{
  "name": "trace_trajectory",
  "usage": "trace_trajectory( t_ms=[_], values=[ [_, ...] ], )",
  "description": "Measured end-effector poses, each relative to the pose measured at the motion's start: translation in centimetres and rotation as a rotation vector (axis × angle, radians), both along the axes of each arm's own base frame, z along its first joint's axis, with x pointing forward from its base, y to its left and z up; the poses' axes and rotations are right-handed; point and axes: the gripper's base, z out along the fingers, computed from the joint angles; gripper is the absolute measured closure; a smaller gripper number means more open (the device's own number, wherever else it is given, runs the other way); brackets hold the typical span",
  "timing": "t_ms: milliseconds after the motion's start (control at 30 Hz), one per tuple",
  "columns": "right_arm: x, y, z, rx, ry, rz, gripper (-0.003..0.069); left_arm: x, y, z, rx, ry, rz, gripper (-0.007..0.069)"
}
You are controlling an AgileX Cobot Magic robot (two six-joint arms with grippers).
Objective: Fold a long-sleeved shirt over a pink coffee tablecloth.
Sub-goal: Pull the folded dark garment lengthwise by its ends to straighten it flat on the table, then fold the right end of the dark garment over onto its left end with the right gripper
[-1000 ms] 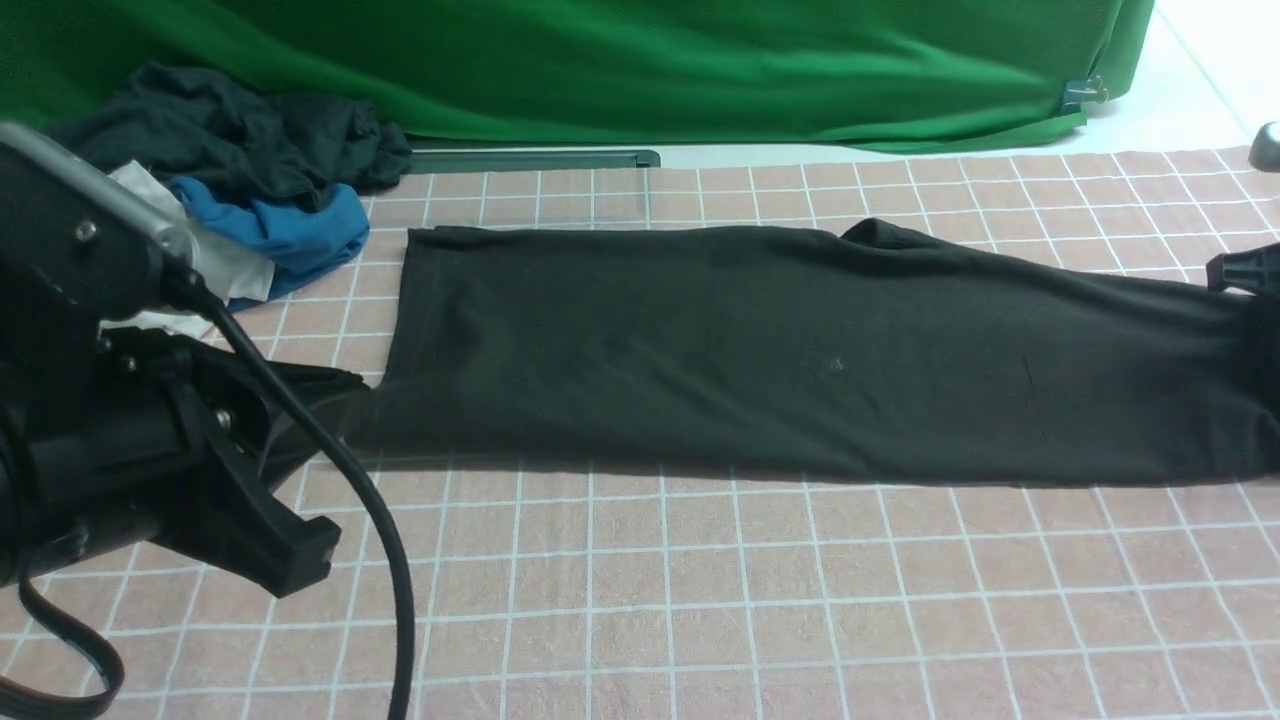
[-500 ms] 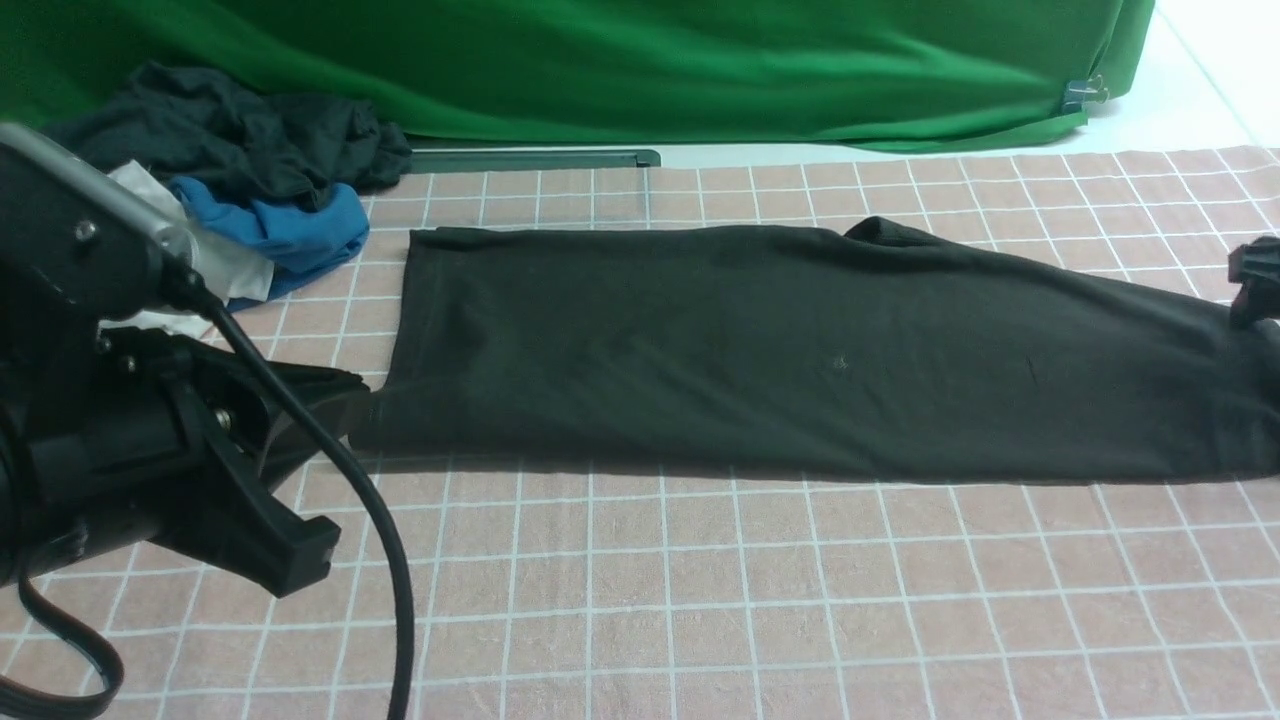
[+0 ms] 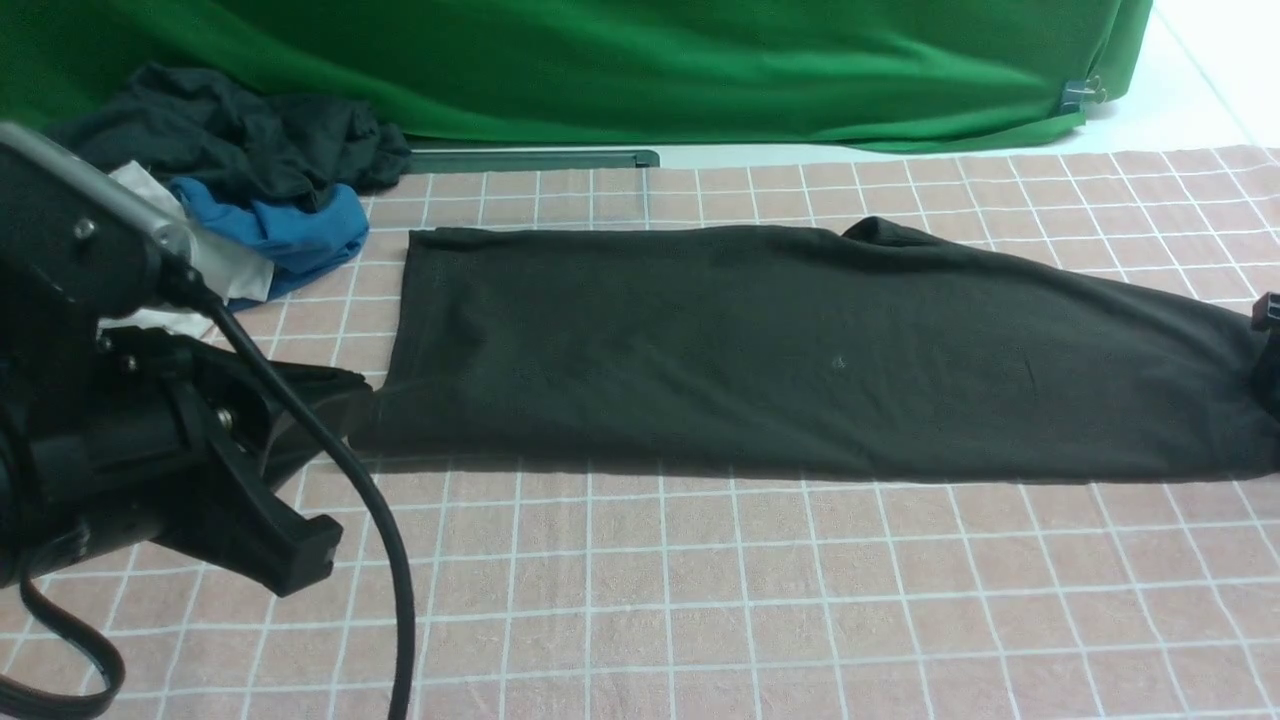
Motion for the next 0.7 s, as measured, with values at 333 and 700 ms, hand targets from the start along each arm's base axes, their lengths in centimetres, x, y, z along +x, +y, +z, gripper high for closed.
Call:
trace_trajectory(
  t_ms=[333, 700],
  values=[
    [0.1, 0.4, 0.3, 0.021, -0.009, 0.063, 0.0573, 0.0, 0.0, 0.0, -0.001, -0.004, 0.002, 0.0608],
    [-2.8, -0.4, 9.8, -0.256, -0.107, 0.080, 0.0589, 0.1, -0.4, 2.3, -0.045, -0.085, -0.036, 0.0608]
  ],
)
